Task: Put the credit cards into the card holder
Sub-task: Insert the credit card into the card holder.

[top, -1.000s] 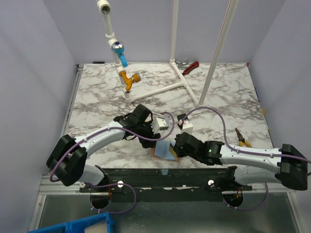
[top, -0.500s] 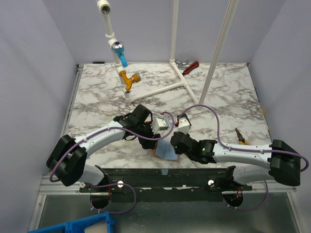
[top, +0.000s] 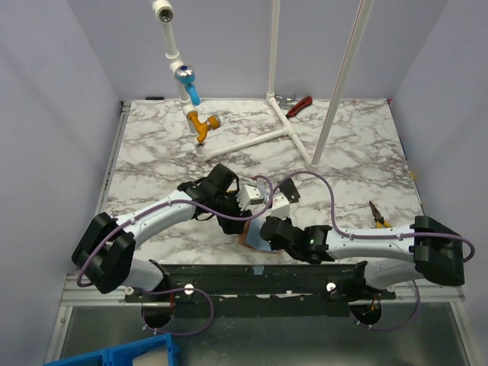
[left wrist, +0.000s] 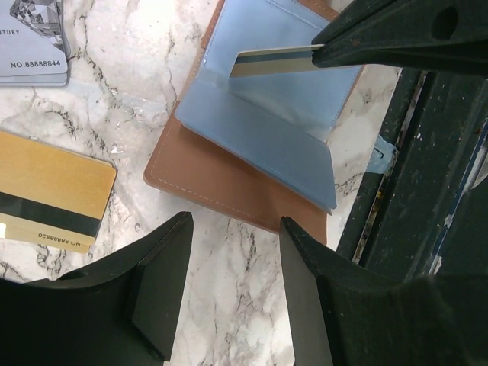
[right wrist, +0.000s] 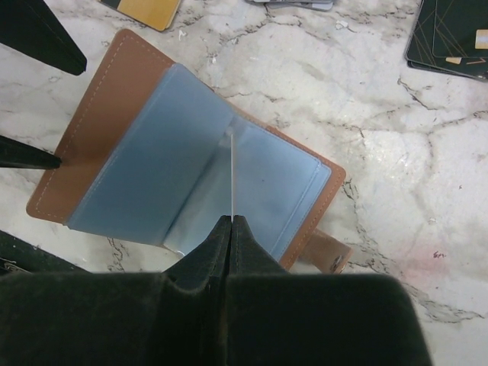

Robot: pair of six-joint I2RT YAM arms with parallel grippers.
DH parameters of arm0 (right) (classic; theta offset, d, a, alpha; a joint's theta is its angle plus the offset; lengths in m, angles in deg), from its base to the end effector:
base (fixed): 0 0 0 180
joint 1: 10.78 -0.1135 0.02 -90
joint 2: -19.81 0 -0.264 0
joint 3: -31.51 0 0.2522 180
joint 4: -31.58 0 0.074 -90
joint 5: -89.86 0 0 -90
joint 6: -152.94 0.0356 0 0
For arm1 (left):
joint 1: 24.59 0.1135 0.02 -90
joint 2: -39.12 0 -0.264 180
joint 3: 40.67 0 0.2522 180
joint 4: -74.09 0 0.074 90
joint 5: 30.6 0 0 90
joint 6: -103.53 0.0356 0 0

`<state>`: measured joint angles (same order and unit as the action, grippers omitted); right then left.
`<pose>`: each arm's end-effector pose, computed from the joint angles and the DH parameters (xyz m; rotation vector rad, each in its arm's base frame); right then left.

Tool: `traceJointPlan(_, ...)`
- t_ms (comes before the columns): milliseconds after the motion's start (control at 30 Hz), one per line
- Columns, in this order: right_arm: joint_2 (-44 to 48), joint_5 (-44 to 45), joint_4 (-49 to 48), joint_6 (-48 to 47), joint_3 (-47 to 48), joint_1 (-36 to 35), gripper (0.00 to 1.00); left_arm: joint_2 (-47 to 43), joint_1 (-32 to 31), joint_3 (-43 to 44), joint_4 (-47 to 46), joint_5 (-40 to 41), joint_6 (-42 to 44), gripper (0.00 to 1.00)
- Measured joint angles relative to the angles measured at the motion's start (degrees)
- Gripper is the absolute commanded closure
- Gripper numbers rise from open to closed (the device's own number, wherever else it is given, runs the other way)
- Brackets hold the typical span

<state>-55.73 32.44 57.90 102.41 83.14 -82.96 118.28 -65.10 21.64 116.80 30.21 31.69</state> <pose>0.0951 0.2332 0.1870 -0.4111 2.2573 0.3082 0.1902 -0.1853 0.2091 1.4384 2.1825 -0.8035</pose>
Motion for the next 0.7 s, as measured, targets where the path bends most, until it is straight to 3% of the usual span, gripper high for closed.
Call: traceJointPlan(700,-5.5,0.4,4.2,2.1,5.0,-0.7,0.99,-0.7,0.6,-0.3,0.3,1.9,0.5,0.50)
